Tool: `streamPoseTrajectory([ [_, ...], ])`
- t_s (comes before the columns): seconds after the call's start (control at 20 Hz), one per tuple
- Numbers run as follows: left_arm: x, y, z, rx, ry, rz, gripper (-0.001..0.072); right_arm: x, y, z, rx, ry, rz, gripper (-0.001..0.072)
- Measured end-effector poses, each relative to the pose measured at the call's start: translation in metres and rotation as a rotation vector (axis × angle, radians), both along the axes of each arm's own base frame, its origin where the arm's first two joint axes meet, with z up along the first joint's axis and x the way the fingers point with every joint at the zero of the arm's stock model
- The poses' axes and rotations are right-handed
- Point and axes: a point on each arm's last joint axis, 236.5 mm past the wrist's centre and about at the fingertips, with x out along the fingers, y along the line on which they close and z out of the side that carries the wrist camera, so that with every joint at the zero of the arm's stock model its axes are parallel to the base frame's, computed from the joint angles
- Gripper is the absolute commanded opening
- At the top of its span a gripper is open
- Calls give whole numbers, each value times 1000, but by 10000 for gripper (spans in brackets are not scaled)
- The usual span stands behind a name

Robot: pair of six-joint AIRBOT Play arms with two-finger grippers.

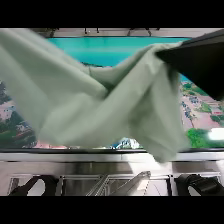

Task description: Fold the shirts.

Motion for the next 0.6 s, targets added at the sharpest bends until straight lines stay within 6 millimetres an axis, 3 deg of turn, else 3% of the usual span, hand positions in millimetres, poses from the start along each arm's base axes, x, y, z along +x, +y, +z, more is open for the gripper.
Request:
streamPoseTrajectory([
  [0.1, 7, -4, -15, -6, 44, 30, 29, 16, -3, -21, -43, 54, -42, 20],
  [0.25, 59, -5, -80, 3, 236, 94, 39, 68, 3, -88, -128, 226, -79, 43],
  [0.3, 82, -7, -110, 20, 301, 119, 284, 90, 4, -116, -163, 289, -97, 304],
  [0.35, 111, -8, -146, 41, 366, 161, 561, 115, 4, -149, -196, 357, -123, 518],
  [0.4, 137, -10, -181, 66, 422, 206, 718, 138, 3, -178, -220, 417, -152, 521],
  [0.5, 188, -9, -245, 110, 511, 299, 715, 183, -11, -234, -259, 533, -228, 521],
  [0.6, 220, -1, -286, 143, 590, 345, 714, 207, -37, -270, -275, 640, -277, 521],
])
